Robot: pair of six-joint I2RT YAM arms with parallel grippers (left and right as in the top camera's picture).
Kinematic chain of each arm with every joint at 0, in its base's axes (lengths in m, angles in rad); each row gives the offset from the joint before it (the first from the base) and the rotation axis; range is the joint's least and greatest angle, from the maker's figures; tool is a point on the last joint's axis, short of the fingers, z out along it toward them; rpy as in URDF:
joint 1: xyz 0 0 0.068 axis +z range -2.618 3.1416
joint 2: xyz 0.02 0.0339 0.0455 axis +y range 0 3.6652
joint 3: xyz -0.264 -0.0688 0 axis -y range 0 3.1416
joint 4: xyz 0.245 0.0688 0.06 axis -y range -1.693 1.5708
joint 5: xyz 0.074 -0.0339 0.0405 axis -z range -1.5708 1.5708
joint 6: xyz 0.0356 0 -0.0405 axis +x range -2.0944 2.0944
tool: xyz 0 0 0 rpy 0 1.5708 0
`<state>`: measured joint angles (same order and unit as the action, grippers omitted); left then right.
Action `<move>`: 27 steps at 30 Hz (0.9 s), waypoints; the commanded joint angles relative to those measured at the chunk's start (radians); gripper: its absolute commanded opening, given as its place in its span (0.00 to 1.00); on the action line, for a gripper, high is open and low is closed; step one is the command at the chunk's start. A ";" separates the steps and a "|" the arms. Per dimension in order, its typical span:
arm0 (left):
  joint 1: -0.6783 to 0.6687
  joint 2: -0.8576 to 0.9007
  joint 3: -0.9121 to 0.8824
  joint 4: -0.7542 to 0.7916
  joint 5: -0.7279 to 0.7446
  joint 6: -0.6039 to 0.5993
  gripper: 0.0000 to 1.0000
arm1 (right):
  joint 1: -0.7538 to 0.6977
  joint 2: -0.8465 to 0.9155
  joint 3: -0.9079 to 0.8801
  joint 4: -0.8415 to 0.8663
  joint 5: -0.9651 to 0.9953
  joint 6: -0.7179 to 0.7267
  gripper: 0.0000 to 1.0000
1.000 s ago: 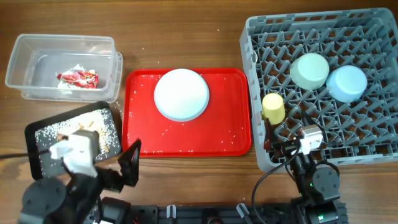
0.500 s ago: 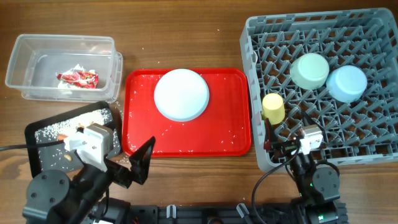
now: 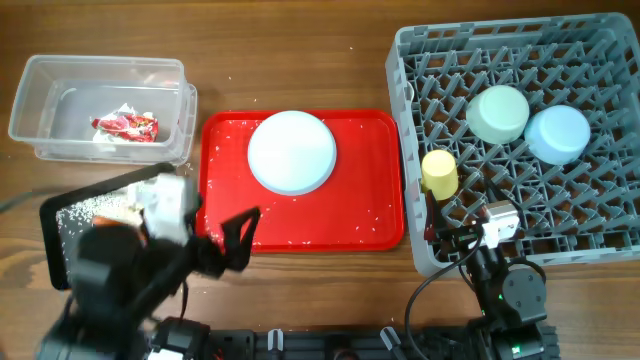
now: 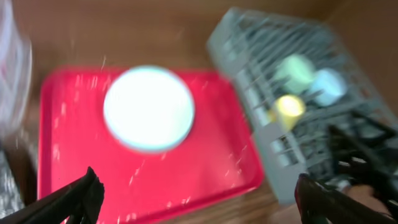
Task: Sort waste into correct bins and load items into the dishwasher rack
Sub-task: 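Withdraw the left gripper from the plate toward the black tray, then reach both grippers to the white plate on the red tray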
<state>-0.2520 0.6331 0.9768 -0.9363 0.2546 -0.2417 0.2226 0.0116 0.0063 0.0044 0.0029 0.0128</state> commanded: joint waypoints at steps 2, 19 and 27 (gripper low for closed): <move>0.007 0.248 -0.005 0.049 0.066 -0.058 1.00 | -0.002 -0.007 -0.001 0.003 -0.004 -0.010 1.00; 0.129 0.820 -0.004 0.313 -0.035 -0.185 1.00 | -0.001 -0.007 -0.001 0.003 -0.003 -0.010 0.99; 0.185 0.821 -0.004 0.282 0.014 -0.155 1.00 | -0.001 -0.007 -0.001 0.031 -0.151 0.283 1.00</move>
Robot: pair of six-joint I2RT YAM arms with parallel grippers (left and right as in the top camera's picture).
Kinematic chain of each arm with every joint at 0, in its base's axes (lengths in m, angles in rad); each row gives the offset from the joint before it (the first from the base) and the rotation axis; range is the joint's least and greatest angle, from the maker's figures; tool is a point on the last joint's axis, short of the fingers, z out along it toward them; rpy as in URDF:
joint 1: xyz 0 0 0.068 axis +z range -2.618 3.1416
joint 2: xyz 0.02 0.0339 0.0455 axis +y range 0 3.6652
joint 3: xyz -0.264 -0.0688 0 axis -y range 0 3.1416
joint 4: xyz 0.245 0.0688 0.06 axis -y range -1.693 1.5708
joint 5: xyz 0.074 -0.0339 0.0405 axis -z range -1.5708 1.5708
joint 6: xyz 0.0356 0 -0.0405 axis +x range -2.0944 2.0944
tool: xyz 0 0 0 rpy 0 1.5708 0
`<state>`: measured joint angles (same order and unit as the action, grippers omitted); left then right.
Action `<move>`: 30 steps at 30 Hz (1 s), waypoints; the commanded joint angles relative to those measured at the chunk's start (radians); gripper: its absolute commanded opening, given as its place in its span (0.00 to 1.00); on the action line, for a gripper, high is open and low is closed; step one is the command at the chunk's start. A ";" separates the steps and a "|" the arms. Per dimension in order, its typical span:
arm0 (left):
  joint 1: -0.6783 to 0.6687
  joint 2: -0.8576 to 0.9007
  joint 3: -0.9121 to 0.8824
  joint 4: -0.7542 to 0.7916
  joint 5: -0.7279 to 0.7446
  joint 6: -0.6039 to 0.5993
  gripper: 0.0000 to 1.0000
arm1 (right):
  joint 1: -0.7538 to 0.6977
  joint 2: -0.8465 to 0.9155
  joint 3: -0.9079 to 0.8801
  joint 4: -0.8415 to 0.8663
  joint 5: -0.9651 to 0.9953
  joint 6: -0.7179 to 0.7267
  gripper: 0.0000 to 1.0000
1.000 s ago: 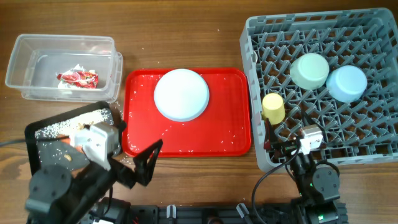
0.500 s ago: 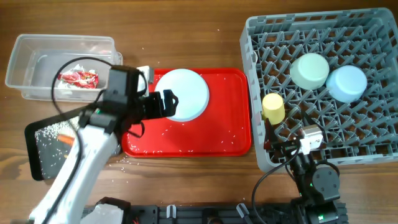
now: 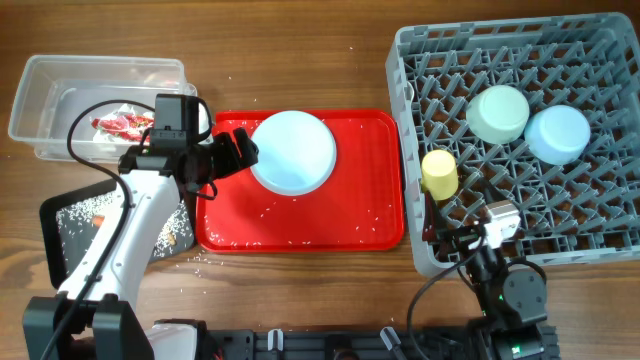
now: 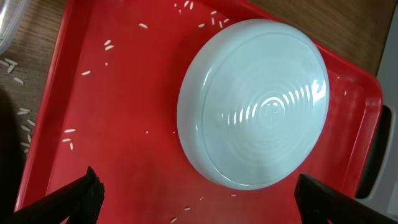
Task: Sort waste into correct bins and load items into the dishwasher rack
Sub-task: 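Reach both grippers to the white plate on the red tray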
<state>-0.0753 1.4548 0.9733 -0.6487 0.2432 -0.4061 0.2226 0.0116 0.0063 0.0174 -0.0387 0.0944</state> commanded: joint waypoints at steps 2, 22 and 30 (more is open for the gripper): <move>0.008 -0.001 -0.001 -0.005 0.026 0.010 1.00 | -0.001 -0.006 0.009 0.018 -0.167 0.259 1.00; 0.015 0.003 -0.001 0.001 -0.022 0.031 0.85 | 0.040 0.916 0.792 -0.397 -0.643 0.396 1.00; 0.026 0.146 -0.001 0.099 0.048 -0.027 0.53 | 0.166 1.364 0.829 -0.324 -0.454 0.397 1.00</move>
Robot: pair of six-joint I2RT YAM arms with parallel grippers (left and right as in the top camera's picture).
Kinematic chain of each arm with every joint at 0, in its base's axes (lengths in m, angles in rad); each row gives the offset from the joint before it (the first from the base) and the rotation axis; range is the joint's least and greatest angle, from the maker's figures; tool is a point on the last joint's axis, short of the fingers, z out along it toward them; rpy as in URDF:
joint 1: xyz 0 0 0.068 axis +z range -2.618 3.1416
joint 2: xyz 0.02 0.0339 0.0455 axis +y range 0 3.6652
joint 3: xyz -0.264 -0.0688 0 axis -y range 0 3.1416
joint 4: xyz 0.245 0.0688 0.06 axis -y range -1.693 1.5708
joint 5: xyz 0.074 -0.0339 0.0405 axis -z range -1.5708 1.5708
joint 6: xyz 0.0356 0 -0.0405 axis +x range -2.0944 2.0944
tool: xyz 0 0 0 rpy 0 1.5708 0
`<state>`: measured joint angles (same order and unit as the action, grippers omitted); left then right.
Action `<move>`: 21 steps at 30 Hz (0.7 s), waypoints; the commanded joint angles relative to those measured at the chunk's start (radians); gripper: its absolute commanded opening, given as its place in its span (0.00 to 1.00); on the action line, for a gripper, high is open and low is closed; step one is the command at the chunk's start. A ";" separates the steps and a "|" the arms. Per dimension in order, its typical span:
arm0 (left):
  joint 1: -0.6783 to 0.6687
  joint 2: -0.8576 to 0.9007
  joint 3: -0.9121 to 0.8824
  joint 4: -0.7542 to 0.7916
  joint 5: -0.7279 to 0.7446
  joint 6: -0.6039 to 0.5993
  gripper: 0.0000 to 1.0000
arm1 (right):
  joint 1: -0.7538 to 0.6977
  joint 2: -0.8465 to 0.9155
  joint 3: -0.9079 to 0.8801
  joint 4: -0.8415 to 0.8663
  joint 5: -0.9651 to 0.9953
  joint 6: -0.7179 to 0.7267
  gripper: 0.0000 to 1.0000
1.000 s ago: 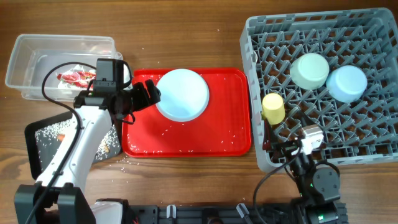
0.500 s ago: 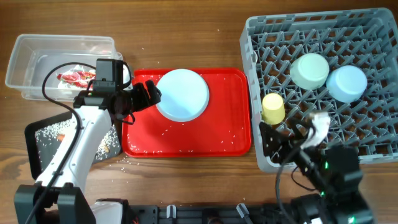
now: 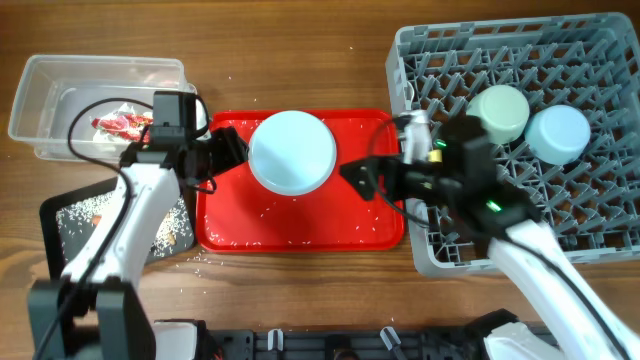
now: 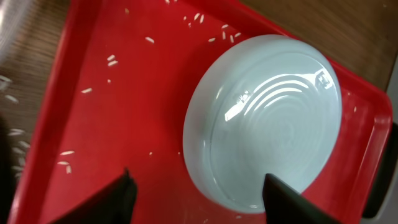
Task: Sort waste into correct bins and load items into the dishwasher rack
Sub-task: 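Reach both grippers to the white plate on the red tray, then grip the plate rim with both grippers and tilt it upright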
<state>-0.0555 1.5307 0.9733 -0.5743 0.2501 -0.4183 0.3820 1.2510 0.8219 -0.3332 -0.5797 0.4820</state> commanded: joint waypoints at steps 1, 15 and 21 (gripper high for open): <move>0.006 0.092 -0.001 0.034 0.042 -0.021 0.52 | 0.006 0.175 0.014 0.058 0.076 -0.013 0.99; 0.010 0.177 -0.001 0.229 -0.020 -0.031 0.51 | 0.063 0.504 0.023 0.336 0.103 0.318 0.54; 0.010 0.234 -0.001 0.264 -0.015 -0.032 0.49 | 0.116 0.546 0.023 0.386 0.181 0.438 0.52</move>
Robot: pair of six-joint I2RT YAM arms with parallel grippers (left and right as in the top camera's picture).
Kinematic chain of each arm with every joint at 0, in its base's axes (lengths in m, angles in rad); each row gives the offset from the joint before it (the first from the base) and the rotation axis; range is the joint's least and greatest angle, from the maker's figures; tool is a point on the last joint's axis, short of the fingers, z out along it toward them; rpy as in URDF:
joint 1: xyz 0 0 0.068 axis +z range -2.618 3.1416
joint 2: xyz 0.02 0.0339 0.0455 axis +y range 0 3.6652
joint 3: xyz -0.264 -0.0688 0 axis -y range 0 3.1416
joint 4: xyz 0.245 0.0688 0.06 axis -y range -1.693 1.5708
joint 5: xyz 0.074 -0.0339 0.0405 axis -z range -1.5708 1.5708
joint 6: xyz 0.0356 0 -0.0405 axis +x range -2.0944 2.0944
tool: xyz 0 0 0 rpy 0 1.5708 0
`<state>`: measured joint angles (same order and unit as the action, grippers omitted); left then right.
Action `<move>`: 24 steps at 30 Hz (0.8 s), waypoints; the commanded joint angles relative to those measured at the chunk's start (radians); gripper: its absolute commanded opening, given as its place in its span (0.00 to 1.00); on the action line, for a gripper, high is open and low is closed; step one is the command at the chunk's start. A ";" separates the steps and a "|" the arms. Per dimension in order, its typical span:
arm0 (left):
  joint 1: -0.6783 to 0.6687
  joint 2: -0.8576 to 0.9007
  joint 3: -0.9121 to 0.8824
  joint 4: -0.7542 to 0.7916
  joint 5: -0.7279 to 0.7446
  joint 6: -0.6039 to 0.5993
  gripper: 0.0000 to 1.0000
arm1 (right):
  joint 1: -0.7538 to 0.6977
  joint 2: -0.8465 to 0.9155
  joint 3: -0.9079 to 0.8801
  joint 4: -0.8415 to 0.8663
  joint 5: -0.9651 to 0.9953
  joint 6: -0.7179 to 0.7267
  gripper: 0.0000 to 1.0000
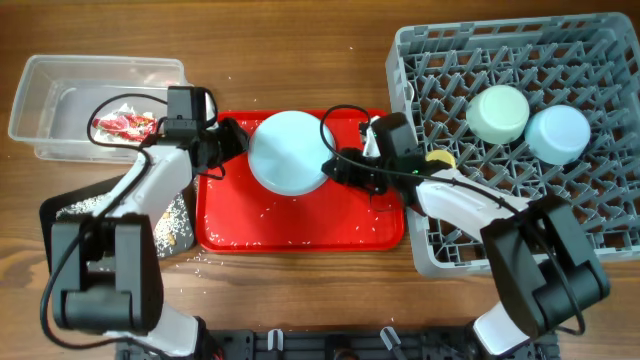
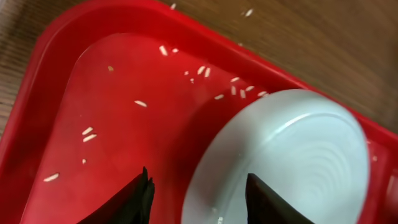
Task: Sort waste into correct bins and load items into the dishwasher rack
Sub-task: 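Grip the plate rim with both grippers and tilt it upright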
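A pale blue bowl [image 1: 288, 152] lies upside down on the red tray [image 1: 300, 225]. My left gripper [image 1: 228, 143] is at the bowl's left rim. In the left wrist view the gripper [image 2: 198, 198] is open. One finger [image 2: 138, 196] is over the tray and the other over the bowl [image 2: 292, 162], so the rim lies between them. My right gripper [image 1: 336, 168] is at the bowl's right edge, and I cannot make out how its jaws stand. The grey dishwasher rack [image 1: 600, 230] is on the right.
In the rack are a pale green cup [image 1: 498, 112], a light blue cup [image 1: 557, 133] and a yellow cup [image 1: 438, 158] partly behind my right arm. A clear bin [image 1: 60, 85] with a red wrapper [image 1: 125, 124] stands at the back left. A black tray [image 1: 60, 225] holds rice. Rice grains dot the red tray.
My left gripper has moved closer onto the bowl's left rim and its fingers stand nearer together. My right gripper has moved left from mid-tray to the bowl's right edge.
At first my left gripper was low at the front left, and the right arm was parked by the rack's front. The left gripper then stood open beside the bowl. Later the right arm was over the tray. Now both grippers flank the bowl.
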<state>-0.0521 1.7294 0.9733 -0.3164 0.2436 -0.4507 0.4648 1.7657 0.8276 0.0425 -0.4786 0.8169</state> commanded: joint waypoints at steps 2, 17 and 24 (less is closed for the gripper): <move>0.006 0.044 -0.001 0.007 -0.005 0.000 0.48 | 0.057 0.044 0.018 0.026 0.105 0.128 0.52; -0.010 0.100 -0.001 0.013 0.018 0.001 0.47 | 0.099 0.147 0.018 0.276 0.028 0.066 0.53; -0.010 0.100 -0.001 0.015 0.077 0.001 0.45 | 0.099 0.147 0.018 0.476 -0.127 0.047 0.26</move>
<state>-0.0566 1.8008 0.9859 -0.2836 0.2798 -0.4519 0.5594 1.9003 0.8391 0.4526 -0.4816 0.8959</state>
